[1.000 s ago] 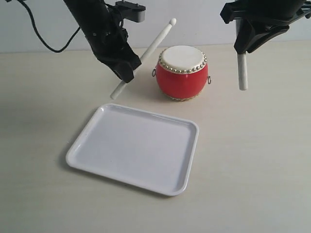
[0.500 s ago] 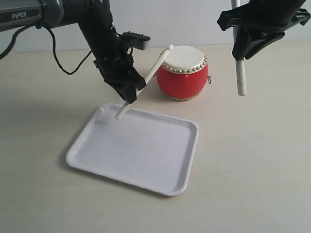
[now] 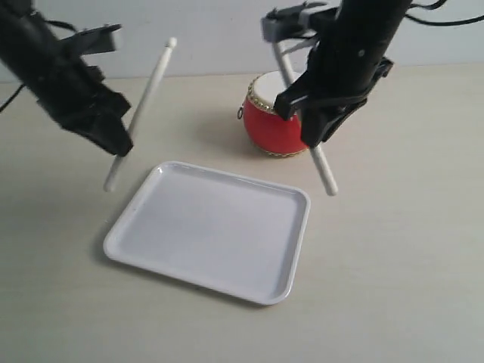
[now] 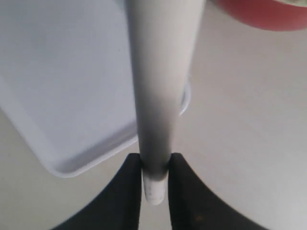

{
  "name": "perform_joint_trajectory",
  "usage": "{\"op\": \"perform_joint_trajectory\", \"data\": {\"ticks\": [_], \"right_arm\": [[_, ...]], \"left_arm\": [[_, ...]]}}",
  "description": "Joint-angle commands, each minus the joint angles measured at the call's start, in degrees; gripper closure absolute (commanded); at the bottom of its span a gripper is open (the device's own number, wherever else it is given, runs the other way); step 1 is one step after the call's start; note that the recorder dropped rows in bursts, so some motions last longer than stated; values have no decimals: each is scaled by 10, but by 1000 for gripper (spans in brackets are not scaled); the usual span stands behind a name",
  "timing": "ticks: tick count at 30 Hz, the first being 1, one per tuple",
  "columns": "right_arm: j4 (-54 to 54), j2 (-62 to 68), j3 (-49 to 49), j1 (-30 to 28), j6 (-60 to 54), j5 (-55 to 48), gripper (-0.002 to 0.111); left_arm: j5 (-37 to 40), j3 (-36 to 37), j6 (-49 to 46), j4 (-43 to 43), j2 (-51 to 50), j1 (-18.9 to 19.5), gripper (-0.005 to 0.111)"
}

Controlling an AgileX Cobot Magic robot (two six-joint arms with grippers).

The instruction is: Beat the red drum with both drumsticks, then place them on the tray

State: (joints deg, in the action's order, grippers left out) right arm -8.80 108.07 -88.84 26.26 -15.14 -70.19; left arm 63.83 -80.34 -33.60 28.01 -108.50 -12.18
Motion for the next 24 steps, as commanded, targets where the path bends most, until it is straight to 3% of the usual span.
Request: {"op": "perform_joint_trajectory", "data": {"ticks": [1, 4, 9, 15, 24], "right_arm": [[30, 44, -1, 44, -58, 2, 108], [36, 74, -1, 68, -87, 2, 108], [93, 118, -2, 114, -104, 2, 108], [151, 137, -29, 152, -102, 2, 108], [121, 141, -111, 154, -101, 2, 108]], "left_arm": [[-134, 172, -84, 134, 131, 84, 107], [-209, 256, -137, 227, 212, 122, 107], [-268, 340, -196, 331, 319, 127, 107], [-321, 402, -201, 339, 417, 127, 107], [-328, 430, -197, 341, 486, 127, 107]]}}
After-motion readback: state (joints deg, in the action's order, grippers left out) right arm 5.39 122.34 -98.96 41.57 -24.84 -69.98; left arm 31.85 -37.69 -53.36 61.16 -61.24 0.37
